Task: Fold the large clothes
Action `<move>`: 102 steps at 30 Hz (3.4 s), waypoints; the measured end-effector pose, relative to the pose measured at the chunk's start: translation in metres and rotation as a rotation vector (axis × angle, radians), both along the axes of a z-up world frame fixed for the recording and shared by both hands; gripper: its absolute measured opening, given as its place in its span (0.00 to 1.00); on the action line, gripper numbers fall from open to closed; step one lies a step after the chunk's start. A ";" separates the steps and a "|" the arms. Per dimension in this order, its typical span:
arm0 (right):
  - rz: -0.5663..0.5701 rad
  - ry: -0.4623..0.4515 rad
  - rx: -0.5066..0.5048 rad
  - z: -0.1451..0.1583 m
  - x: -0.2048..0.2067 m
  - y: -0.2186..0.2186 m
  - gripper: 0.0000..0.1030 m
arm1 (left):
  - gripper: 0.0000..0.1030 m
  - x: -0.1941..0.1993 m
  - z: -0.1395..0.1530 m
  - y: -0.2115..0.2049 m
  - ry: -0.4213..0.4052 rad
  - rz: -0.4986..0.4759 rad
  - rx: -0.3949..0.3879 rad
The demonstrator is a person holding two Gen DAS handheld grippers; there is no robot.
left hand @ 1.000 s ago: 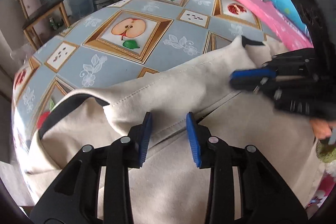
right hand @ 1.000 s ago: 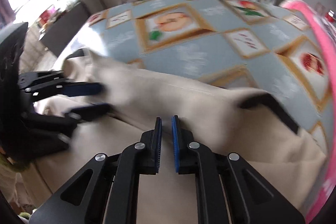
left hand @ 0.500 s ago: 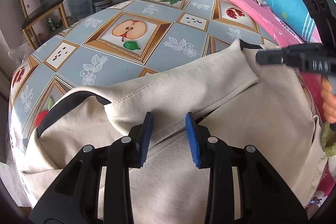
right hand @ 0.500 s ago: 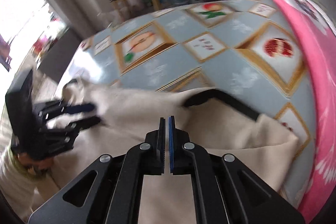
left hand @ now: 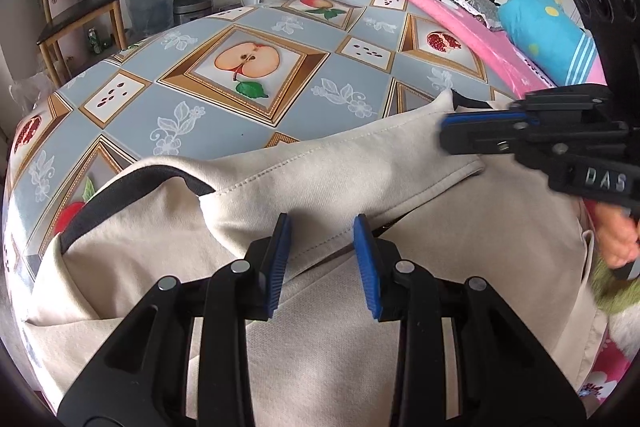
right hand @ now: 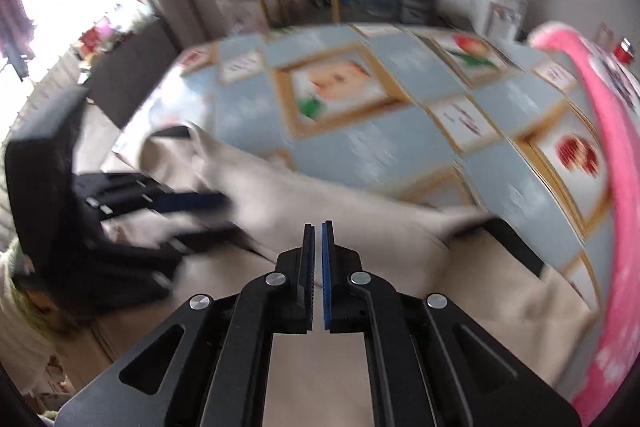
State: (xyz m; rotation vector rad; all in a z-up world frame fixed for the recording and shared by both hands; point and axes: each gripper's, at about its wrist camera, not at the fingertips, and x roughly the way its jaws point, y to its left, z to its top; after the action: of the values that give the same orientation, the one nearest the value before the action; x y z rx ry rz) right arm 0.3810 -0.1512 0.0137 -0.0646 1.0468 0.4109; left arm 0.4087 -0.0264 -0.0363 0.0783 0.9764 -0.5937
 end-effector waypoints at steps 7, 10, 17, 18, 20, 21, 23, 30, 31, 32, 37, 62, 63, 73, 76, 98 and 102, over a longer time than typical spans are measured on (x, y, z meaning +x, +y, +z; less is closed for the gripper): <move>-0.014 0.036 -0.001 -0.022 0.006 0.013 0.02 | 0.31 0.002 -0.001 0.003 0.002 0.003 -0.023; 0.007 0.001 0.083 -0.011 0.008 0.015 0.02 | 0.31 0.003 -0.002 0.005 0.007 0.005 -0.035; -0.015 0.046 0.054 -0.027 0.017 0.019 0.02 | 0.28 0.007 -0.004 0.017 0.036 0.041 -0.100; -0.021 0.048 0.060 -0.023 0.015 0.016 0.02 | 0.26 0.010 -0.005 0.020 0.049 0.051 -0.117; -0.070 0.007 0.059 -0.011 0.009 0.004 0.02 | 0.23 0.011 -0.006 0.023 0.060 0.061 -0.134; -0.102 -0.002 0.047 -0.009 0.009 -0.003 0.02 | 0.23 0.012 -0.007 0.024 0.063 0.064 -0.139; -0.185 0.025 -0.009 -0.019 0.014 -0.018 0.03 | 0.23 0.012 -0.007 0.023 0.063 0.066 -0.140; -0.208 0.084 0.028 -0.005 0.004 -0.029 0.26 | 0.24 0.011 -0.002 0.024 0.080 0.090 -0.092; -0.211 0.052 0.036 0.012 -0.010 -0.029 0.44 | 0.28 0.009 0.005 0.026 0.089 0.104 -0.087; -0.212 0.034 0.041 0.022 -0.020 -0.032 0.56 | 0.32 0.005 0.013 0.030 0.094 0.111 -0.102; -0.208 -0.002 0.106 0.065 -0.095 -0.047 0.64 | 0.53 -0.050 0.068 0.062 0.026 0.143 -0.087; -0.192 0.168 0.121 -0.027 -0.237 0.004 0.64 | 0.34 -0.222 0.000 0.184 0.108 0.436 -0.062; -0.196 0.167 0.122 -0.027 -0.237 0.004 0.64 | 0.33 -0.221 -0.001 0.188 0.115 0.432 -0.095; -0.195 0.152 0.124 -0.026 -0.241 0.002 0.64 | 0.31 -0.195 -0.005 0.205 0.174 0.416 -0.175; -0.197 0.147 0.137 -0.026 -0.242 0.000 0.64 | 0.31 -0.191 -0.005 0.198 0.159 0.395 -0.150; -0.464 -0.020 0.217 0.022 -0.286 -0.129 0.54 | 0.21 -0.222 0.004 0.110 -0.075 0.326 0.427; -0.530 -0.005 0.240 0.019 -0.270 -0.170 0.45 | 0.21 -0.223 0.004 0.111 -0.078 0.340 0.436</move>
State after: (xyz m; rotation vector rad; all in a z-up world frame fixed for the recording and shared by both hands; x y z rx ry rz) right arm 0.1111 -0.3215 0.0326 0.4189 0.9597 0.0515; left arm 0.1854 0.0842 -0.0324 0.3142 1.0020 -0.0587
